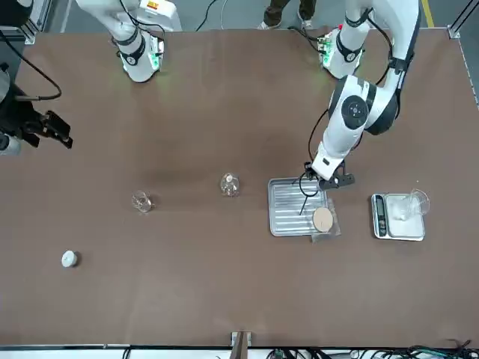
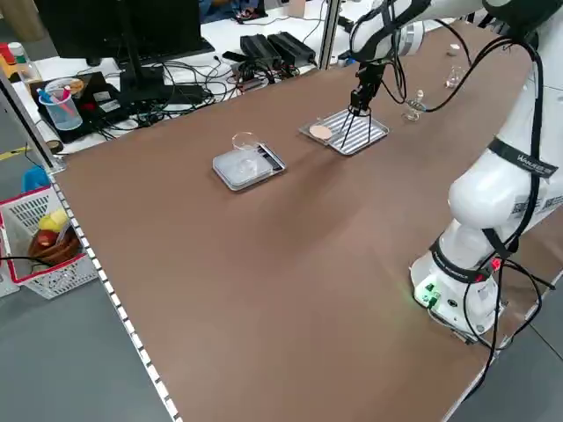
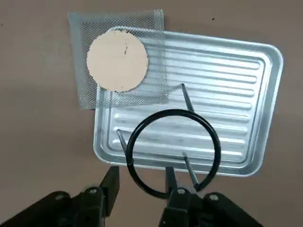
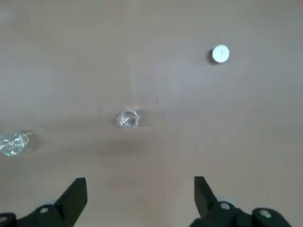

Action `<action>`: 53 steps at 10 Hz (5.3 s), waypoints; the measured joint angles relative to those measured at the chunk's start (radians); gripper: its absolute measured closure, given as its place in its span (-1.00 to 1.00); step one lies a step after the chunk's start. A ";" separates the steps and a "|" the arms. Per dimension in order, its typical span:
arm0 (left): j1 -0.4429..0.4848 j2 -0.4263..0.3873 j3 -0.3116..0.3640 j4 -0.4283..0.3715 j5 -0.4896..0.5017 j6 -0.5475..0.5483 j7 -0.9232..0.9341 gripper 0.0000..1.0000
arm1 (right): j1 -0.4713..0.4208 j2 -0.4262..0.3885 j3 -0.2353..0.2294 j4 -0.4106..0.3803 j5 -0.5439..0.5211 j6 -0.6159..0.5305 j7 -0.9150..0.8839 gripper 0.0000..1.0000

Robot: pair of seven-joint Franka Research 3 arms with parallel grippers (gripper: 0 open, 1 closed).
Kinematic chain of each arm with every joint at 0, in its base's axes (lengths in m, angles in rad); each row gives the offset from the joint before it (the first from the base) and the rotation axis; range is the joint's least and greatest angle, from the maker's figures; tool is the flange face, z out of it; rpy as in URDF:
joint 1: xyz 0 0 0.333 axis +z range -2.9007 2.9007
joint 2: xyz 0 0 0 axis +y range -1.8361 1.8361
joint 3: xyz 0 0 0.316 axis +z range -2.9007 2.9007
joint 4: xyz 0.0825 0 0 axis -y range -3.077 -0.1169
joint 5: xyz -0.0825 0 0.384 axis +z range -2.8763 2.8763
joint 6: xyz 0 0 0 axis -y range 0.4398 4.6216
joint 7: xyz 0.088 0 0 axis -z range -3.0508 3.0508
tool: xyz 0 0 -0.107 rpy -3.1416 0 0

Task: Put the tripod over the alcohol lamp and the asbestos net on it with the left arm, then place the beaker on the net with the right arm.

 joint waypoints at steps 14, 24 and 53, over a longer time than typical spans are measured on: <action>0.002 0.013 0.000 0.004 0.000 0.001 0.000 0.74 | -0.025 -0.002 -0.003 0.000 0.000 0.032 -0.002 -1.00; 0.000 0.056 0.000 0.035 0.000 0.001 -0.014 0.84 | -0.044 -0.002 0.003 -0.001 0.003 0.033 -0.002 -1.00; -0.396 0.510 -0.042 0.879 0.000 -0.493 -0.691 0.84 | -0.044 0.002 0.002 -0.003 0.037 0.031 -0.003 -1.00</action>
